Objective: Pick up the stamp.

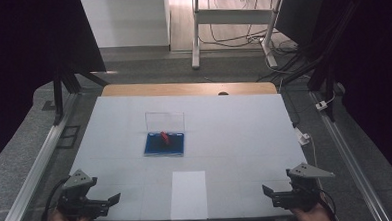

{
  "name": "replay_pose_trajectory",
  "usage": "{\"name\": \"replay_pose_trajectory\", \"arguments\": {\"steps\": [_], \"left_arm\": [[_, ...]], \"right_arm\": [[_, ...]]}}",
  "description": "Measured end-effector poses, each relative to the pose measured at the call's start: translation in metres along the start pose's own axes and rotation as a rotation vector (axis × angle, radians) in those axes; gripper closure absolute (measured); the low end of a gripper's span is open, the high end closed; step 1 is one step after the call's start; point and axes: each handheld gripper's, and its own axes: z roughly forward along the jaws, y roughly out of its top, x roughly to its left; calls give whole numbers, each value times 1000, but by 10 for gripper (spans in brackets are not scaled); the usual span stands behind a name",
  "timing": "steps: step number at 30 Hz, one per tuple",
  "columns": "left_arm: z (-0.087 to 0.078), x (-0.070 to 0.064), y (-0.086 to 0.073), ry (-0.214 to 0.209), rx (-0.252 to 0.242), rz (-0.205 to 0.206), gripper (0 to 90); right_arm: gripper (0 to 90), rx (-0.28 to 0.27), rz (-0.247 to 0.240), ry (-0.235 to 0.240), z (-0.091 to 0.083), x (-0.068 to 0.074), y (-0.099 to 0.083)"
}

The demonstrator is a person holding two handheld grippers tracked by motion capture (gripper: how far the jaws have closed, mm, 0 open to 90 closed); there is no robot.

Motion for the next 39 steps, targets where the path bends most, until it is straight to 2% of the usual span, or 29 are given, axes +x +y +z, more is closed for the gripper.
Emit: {"name": "replay_pose_trajectory", "arguments": {"steps": [2,5,17,18,20,26,29,35,39], "left_arm": [[2,-1,1,2,17,5,11],[3,-2,1,11,23,11,8],[3,-2,2,34,33,2,0],[4,-2,2,50,38,0,0],[4,-3,2,55,41,-3,0],[4,-3,4,41,36,-3,0],[3,-3,5,25,9,-1,0],[0,-3,8,30,-10,18,0],[0,-3,11,8,-27,25,0]], "right_arm": [[0,-6,18,22,0,-2,0],[0,5,19,42,1,-3,0],[0,23,-6,54,2,-1,0],[0,26,-12,53,2,0,0],[0,25,-15,57,3,0,0],[0,32,-13,54,2,-1,0],[0,38,-12,54,2,0,0],[0,39,-17,57,3,0,0],[0,46,-15,59,3,0,0]]}}
